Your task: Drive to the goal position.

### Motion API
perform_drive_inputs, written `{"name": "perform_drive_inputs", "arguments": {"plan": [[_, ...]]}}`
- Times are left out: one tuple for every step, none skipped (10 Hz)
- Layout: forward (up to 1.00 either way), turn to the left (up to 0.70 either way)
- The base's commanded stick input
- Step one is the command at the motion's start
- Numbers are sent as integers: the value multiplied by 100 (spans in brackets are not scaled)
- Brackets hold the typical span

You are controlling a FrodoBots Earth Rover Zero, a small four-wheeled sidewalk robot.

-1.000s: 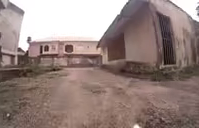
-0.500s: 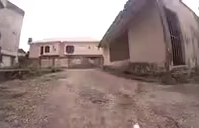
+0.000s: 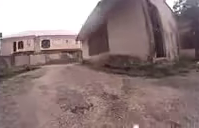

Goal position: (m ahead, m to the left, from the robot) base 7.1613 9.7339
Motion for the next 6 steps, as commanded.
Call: {"name": "perform_drive_inputs", "arguments": {"plan": [[0, -45], [0, -45], [0, -45], [0, -45], [0, -45], [0, -19]]}}
